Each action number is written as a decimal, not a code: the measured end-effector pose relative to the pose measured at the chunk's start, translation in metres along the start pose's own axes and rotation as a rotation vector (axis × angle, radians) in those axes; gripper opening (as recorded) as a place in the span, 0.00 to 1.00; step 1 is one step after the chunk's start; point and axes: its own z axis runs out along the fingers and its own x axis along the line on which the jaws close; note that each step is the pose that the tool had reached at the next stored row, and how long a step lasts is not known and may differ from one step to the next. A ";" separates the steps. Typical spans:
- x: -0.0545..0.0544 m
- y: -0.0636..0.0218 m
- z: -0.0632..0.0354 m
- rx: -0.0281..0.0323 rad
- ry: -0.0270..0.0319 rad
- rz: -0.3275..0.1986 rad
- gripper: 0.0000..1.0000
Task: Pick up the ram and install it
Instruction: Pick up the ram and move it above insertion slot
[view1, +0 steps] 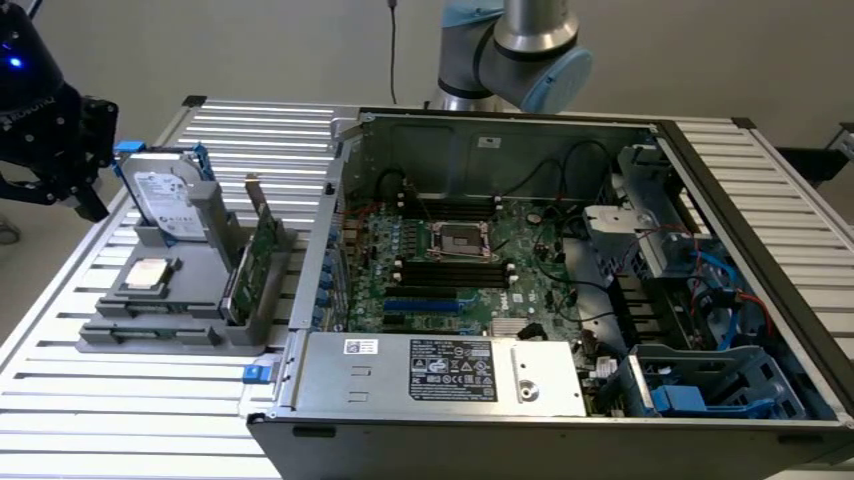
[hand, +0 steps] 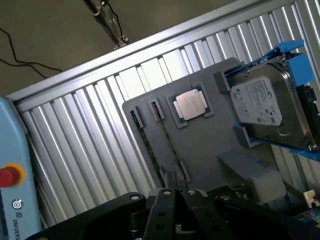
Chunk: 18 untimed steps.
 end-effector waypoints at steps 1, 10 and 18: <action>0.000 0.0000 0.0002 -0.0002 0.0002 -0.018 0.11; 0.000 0.0000 0.0022 -0.0018 0.0018 -0.182 0.11; 0.000 -0.0001 0.0041 -0.0032 0.0033 -0.327 0.11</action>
